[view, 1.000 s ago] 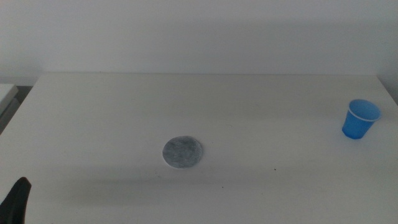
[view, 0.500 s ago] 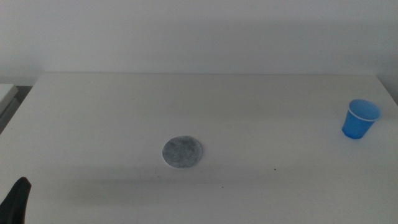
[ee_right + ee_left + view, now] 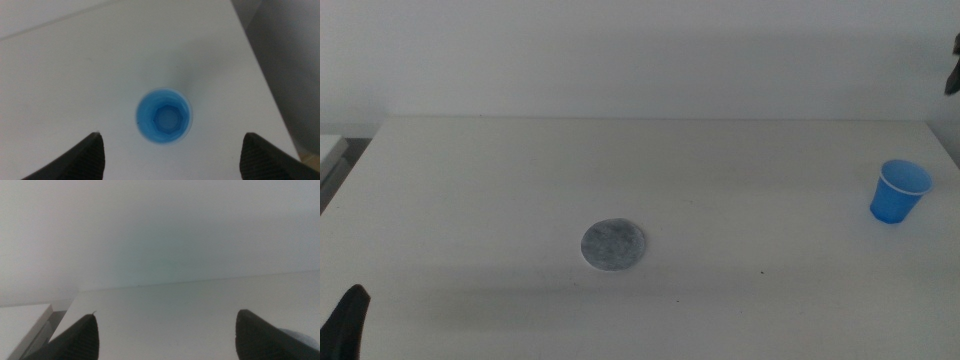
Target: Place an empty cup on a cup mat.
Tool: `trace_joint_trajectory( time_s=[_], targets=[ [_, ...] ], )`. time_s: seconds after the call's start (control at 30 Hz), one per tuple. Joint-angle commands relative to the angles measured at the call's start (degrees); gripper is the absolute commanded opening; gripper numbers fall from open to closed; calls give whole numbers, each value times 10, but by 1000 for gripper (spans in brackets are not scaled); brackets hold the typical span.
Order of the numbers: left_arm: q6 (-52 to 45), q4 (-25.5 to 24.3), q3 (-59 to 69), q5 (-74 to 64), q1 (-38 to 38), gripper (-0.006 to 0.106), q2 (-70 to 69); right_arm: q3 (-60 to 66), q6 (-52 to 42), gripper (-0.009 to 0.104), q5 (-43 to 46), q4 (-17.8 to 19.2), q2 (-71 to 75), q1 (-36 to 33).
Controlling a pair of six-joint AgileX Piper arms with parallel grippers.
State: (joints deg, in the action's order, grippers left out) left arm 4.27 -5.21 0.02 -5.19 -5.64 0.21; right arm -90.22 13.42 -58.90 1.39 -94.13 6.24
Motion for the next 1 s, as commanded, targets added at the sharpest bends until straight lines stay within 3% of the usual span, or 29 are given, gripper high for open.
trace_joint_trajectory(
  time_s=[0.0, 0.77, 0.87, 0.97],
  targets=[
    [2, 1, 0, 3, -1, 94, -2, -14, -23, 93, -4, -21, -32, 21],
    [2, 1, 0, 3, -1, 94, -2, -14, -44, 92, 65, -30, -247, 35],
    [2, 1, 0, 3, -1, 94, -2, -14, -45, 71, 73, -29, -259, 35],
    [2, 1, 0, 3, -1, 94, -2, -14, -45, 14, 83, -29, -261, 35]
  ],
)
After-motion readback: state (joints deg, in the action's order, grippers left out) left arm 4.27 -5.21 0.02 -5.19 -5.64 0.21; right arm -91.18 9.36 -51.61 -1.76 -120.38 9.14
